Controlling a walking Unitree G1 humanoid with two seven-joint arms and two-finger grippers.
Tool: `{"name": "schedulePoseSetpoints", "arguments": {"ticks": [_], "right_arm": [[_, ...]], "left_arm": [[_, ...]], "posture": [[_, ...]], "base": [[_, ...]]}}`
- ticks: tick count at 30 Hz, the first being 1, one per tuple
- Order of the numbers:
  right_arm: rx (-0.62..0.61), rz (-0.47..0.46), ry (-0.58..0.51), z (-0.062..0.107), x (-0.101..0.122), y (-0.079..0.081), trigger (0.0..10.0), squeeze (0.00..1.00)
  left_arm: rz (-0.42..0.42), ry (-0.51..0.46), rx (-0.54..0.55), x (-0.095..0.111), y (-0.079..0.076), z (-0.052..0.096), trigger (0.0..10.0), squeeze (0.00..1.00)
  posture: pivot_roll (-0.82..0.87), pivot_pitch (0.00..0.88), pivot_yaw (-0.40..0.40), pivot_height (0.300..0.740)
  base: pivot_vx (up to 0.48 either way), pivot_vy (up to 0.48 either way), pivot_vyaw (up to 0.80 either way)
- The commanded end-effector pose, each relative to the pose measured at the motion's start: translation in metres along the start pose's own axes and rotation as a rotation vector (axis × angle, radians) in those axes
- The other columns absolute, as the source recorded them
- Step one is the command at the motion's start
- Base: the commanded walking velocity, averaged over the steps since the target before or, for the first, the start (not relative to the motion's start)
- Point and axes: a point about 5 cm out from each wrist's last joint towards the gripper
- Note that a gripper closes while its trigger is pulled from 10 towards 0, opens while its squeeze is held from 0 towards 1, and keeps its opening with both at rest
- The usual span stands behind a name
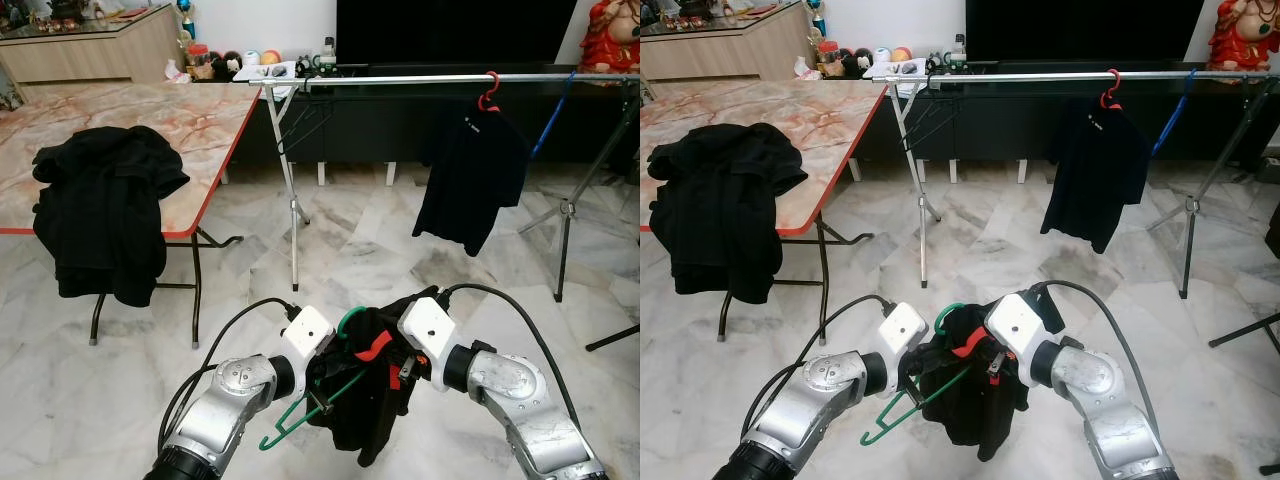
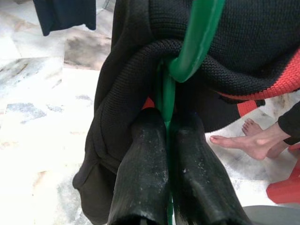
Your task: Hang hanger
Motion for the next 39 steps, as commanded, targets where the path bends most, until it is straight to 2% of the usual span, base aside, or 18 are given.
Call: {"name": "schedulePoseSetpoints", "arguments": {"ticks": [1, 10, 18, 22, 27, 32, 36, 39], "right_arm": [[0.045, 0.023, 0.017, 0.001, -0.001, 0.005, 10.0, 1.0], [0.166, 0.083, 0.122, 0.007, -0.017, 0.02, 10.0, 1.0], [0.166, 0.073, 0.134, 0.009, -0.019, 0.02, 10.0, 1.0], [0.199, 0.084, 0.126, 0.012, -0.017, 0.022, 10.0, 1.0], [0.248, 0.108, 0.168, 0.015, -0.021, 0.028, 10.0, 1.0], [0.345, 0.117, 0.21, 0.026, -0.03, 0.046, 10.0, 1.0], [0.366, 0.123, 0.245, 0.03, -0.036, 0.05, 10.0, 1.0], [0.337, 0.112, 0.213, 0.031, -0.032, 0.048, 10.0, 1.0]], "left_arm": [[-0.026, -0.042, 0.016, 0.007, 0.003, 0.003, 10.0, 0.0], [-0.025, -0.056, 0.056, 0.008, 0.009, 0.004, 10.0, 0.0], [-0.026, -0.06, 0.064, 0.009, 0.01, 0.004, 10.0, 0.0], [-0.028, -0.055, 0.067, 0.007, 0.012, 0.005, 10.0, 0.0], [-0.03, -0.049, 0.075, 0.005, 0.013, 0.006, 10.0, 0.0], [-0.032, -0.053, 0.157, 0.004, 0.023, 0.008, 10.0, 0.0], [-0.033, -0.058, 0.193, 0.005, 0.028, 0.008, 10.0, 0.0], [-0.033, -0.058, 0.2, 0.004, 0.03, 0.009, 10.0, 0.0]], "posture": [[0.09, 0.073, 0.053, 0.74], [0.09, 0.076, 0.051, 0.74], [0.09, 0.079, 0.051, 0.74], [0.09, 0.078, 0.051, 0.74], [0.09, 0.079, 0.051, 0.74], [0.09, 0.079, 0.051, 0.74], [0.09, 0.079, 0.051, 0.74], [0.08, 0.082, 0.051, 0.74]], "base": [[0.0, 0.0, 0.0], [0.0, 0.0, 0.0], [0.0, 0.0, 0.0], [0.0, 0.0, 0.0], [0.0, 0.0, 0.0], [0.0, 0.0, 0.0], [0.0, 0.0, 0.0], [0.0, 0.0, 0.0]]}}
Point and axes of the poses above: a point about 5 cm out from each wrist's last joint towards the gripper, its own z axis pointing back from the gripper into the wrist, its own x axis along the axis of the wrist's last joint, y = z × x, and after that the axes turned 10 degrees about z, right-handed
